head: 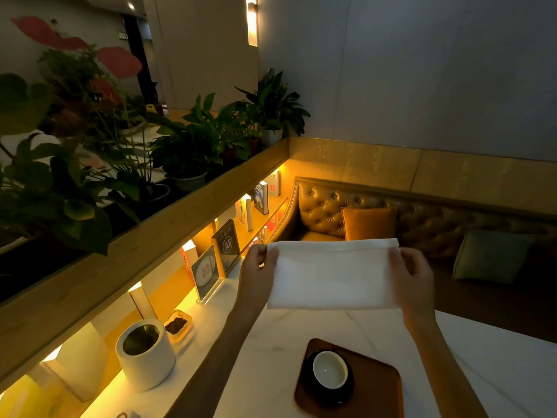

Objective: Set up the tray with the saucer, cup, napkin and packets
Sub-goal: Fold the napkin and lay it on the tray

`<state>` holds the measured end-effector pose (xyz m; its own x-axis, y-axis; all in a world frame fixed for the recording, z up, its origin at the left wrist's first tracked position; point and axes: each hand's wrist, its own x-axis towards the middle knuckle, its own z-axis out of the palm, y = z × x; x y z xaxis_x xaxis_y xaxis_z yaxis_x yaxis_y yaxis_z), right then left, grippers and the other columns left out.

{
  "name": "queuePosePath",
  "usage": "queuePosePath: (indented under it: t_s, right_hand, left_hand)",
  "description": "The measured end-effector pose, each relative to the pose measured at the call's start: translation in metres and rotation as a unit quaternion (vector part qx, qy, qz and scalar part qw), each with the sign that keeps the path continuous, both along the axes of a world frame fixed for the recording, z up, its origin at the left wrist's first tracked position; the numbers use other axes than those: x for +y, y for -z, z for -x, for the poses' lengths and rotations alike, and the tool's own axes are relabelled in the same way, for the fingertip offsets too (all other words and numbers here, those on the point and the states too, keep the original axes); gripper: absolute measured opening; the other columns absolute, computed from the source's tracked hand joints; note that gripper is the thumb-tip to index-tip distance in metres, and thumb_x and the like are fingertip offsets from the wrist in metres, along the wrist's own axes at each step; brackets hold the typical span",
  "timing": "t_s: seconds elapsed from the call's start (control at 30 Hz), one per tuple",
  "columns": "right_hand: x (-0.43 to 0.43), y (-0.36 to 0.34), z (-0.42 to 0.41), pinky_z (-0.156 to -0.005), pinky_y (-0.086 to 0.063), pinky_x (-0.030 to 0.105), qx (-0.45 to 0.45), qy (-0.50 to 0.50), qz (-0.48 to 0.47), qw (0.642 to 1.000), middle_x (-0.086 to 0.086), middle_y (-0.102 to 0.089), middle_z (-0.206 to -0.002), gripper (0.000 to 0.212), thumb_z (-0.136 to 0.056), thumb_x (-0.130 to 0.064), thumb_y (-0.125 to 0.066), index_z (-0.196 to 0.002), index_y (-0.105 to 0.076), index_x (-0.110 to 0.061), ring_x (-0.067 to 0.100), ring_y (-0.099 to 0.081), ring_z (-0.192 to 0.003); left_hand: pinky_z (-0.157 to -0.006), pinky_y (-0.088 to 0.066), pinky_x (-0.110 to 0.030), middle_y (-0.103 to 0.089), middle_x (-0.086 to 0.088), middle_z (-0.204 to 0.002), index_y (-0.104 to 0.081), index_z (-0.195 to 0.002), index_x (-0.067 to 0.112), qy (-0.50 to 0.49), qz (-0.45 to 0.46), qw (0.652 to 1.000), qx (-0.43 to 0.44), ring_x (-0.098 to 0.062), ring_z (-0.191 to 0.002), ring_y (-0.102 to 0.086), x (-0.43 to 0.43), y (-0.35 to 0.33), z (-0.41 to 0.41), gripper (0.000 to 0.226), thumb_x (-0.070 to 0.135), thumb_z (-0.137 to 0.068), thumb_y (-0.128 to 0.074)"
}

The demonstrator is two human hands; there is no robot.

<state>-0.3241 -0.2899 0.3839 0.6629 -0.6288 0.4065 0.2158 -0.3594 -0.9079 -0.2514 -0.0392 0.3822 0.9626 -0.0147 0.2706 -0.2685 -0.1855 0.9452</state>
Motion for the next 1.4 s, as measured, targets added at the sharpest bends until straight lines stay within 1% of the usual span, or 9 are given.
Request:
queuePosePath:
  t_s: [0.2,0.47,0.7,0.87,1.03,1.17,1.23,1.3,1.4]
  right_hand:
    - [0.043,0.024,0.004,-0.067,-0.056,0.033,0.077,-0.081,-0.04,0.993,0.0,-0.063,-0.099,0.026,-0.09,-0.043,-0.055,-0.104,-0.057,-0.022,0.019,-0.064,-0.089]
    - [0.114,0.025,0.002,-0.077,-0.054,0.024,0.057,-0.121,-0.059,0.989,-0.002,-0.07,-0.096,0.022,-0.09,-0.027,-0.061,-0.107,-0.065,-0.013,0.012,-0.067,-0.091]
    - [0.119,0.021,0.004,-0.064,-0.05,0.006,0.033,-0.096,-0.036,0.994,-0.005,-0.071,-0.092,0.019,-0.089,-0.026,-0.063,-0.103,-0.068,-0.015,0.001,-0.066,-0.087]
    - [0.125,0.018,0.007,-0.064,-0.051,0.005,0.024,-0.099,-0.031,0.994,-0.011,-0.071,-0.091,0.012,-0.088,-0.027,-0.064,-0.099,-0.067,-0.025,-0.001,-0.065,-0.089]
    - [0.129,0.021,0.006,-0.067,-0.046,-0.002,0.044,-0.115,0.011,0.992,-0.013,-0.066,-0.103,0.022,-0.088,-0.02,-0.064,-0.11,-0.064,-0.021,0.0,-0.063,-0.091]
    - [0.12,0.022,0.006,-0.073,-0.052,0.009,0.068,-0.123,0.029,0.99,-0.003,-0.068,-0.11,0.03,-0.089,-0.021,-0.064,-0.118,-0.064,-0.015,0.011,-0.065,-0.098]
    - [0.116,0.016,0.007,-0.078,-0.058,0.028,0.087,-0.151,-0.013,0.985,-0.001,-0.068,-0.111,0.03,-0.089,-0.023,-0.064,-0.118,-0.063,-0.017,0.015,-0.066,-0.098]
    - [0.113,0.007,0.008,-0.081,-0.059,0.041,0.113,-0.196,-0.076,0.971,0.003,-0.067,-0.113,0.029,-0.088,-0.022,-0.065,-0.117,-0.061,-0.02,0.019,-0.066,-0.098]
    - [0.111,0.001,0.008,-0.088,-0.055,0.053,0.148,-0.262,-0.175,0.937,0.008,-0.066,-0.118,0.032,-0.088,-0.019,-0.063,-0.12,-0.06,-0.019,0.026,-0.065,-0.104]
  left_hand:
    - [-0.069,-0.057,-0.025,-0.057,0.009,-0.097,-0.05,-0.11,0.019,0.026,-0.037,0.998,0.038,-0.008,-0.089,-0.063,-0.013,0.017,0.013,0.021,0.036,-0.098,-0.05]
    - [-0.068,-0.044,-0.009,-0.062,0.022,-0.084,-0.054,-0.092,0.042,0.04,-0.036,0.998,0.015,0.004,-0.081,-0.062,-0.04,0.011,0.034,0.008,0.037,-0.094,-0.06]
    - [-0.061,-0.044,0.003,-0.067,0.01,-0.097,-0.067,-0.116,0.018,0.019,-0.054,0.998,-0.002,0.009,-0.078,-0.06,-0.036,0.011,0.033,0.025,0.03,-0.095,-0.06]
    - [-0.063,-0.049,-0.004,-0.07,0.0,-0.112,-0.067,-0.119,0.017,0.007,-0.039,0.999,0.004,0.001,-0.085,-0.063,-0.035,0.012,0.036,0.028,0.03,-0.096,-0.058]
    - [-0.093,-0.053,-0.025,-0.065,-0.007,-0.124,-0.059,-0.131,0.013,0.092,-0.044,0.994,0.033,-0.018,-0.112,-0.063,-0.029,0.004,0.042,0.033,0.017,-0.102,-0.046]
    - [-0.085,-0.056,-0.023,-0.071,0.003,-0.11,-0.067,-0.12,0.025,0.223,0.047,0.966,0.122,-0.014,-0.105,-0.068,-0.007,0.001,0.04,0.031,0.016,-0.102,-0.043]
    - [-0.077,-0.056,-0.022,-0.069,0.0,-0.114,-0.069,-0.108,0.031,0.159,0.074,0.975,0.139,-0.014,-0.101,-0.067,0.002,0.009,0.036,0.026,0.018,-0.1,-0.048]
    - [-0.086,-0.054,-0.029,-0.062,-0.001,-0.125,-0.063,-0.113,0.029,0.057,0.072,0.979,0.182,-0.015,-0.106,-0.062,0.009,0.023,0.034,0.018,0.028,-0.096,-0.056]
    - [-0.095,-0.053,-0.047,-0.064,-0.012,-0.13,-0.057,-0.128,0.016,0.15,0.202,0.892,0.375,-0.03,-0.114,-0.064,0.024,0.046,0.028,0.05,0.048,-0.09,-0.062]
